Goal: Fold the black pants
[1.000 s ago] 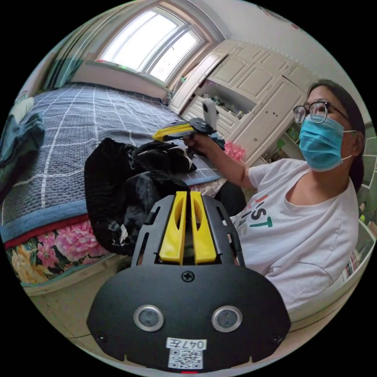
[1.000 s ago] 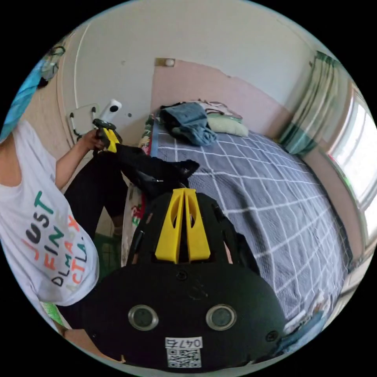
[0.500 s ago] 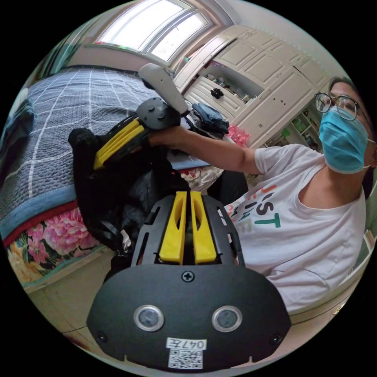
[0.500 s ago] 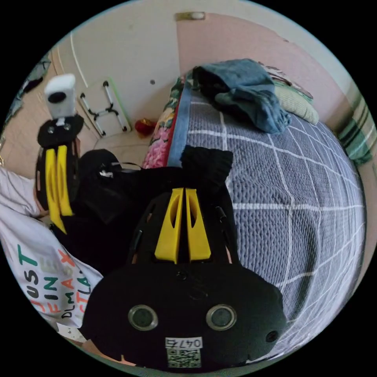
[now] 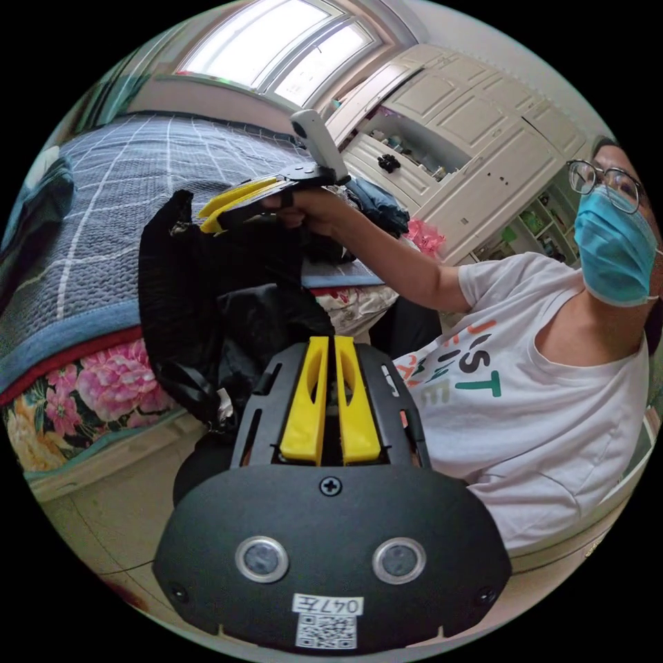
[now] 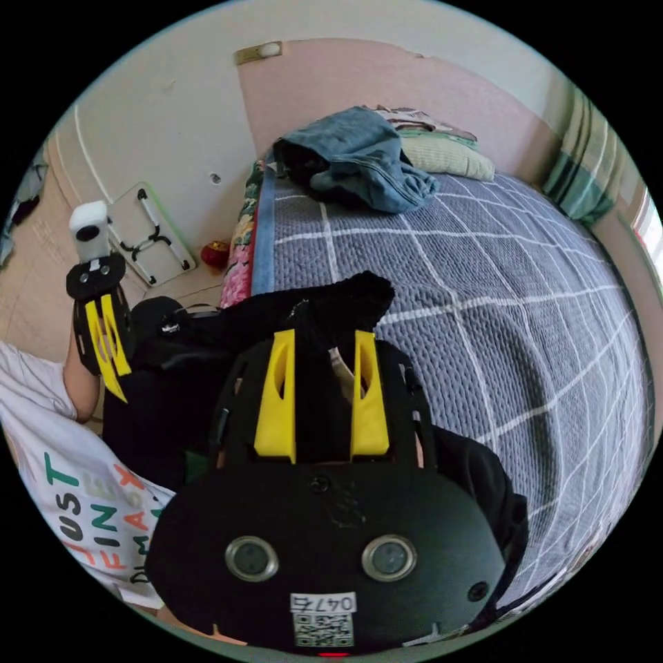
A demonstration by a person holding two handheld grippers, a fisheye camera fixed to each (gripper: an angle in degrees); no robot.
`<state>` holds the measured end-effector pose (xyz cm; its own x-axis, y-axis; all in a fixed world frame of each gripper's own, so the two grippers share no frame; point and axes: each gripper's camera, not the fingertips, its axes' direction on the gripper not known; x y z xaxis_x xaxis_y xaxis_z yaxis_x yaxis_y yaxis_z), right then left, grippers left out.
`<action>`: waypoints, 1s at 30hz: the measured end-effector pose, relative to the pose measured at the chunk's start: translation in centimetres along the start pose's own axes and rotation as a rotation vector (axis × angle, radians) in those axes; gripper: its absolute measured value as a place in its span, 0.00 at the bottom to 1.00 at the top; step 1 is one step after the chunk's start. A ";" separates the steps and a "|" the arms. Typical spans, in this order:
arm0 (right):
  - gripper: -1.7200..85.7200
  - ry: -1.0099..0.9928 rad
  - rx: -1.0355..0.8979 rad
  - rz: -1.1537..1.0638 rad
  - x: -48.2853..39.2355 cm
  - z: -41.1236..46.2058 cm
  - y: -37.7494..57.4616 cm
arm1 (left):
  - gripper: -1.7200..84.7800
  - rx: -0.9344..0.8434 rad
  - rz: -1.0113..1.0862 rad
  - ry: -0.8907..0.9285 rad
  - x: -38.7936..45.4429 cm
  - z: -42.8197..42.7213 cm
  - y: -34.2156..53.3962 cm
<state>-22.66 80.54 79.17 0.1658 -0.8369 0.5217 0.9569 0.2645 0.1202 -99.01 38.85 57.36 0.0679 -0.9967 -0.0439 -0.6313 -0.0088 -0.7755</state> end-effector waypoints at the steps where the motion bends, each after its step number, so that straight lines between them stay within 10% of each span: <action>1: 0.13 -0.020 0.009 0.035 0.7 0.3 -0.2 | 0.01 0.004 -0.007 0.003 0.0 0.0 0.1; 8: 0.07 -0.153 -0.091 0.012 -0.4 3.7 -3.7 | 0.01 0.011 0.012 -0.029 1.2 0.2 0.2; 17: 0.05 0.234 0.020 -0.537 -15.0 -0.4 -1.4 | 0.01 0.394 0.118 -0.257 6.0 -7.9 2.0; 21: 0.05 0.212 0.078 -0.613 -17.5 -1.8 0.5 | 0.01 0.250 0.293 -0.347 6.9 -7.1 -2.2; 30: 0.05 0.171 0.141 -0.769 -19.6 -4.7 3.2 | 0.01 -0.154 0.543 0.338 1.6 -1.6 -10.2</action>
<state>-21.71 95.55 65.39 -0.4829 -0.8682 0.1143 0.7808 -0.3679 0.5050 -93.73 37.21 66.22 -0.5222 -0.8328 -0.1839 -0.6124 0.5162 -0.5987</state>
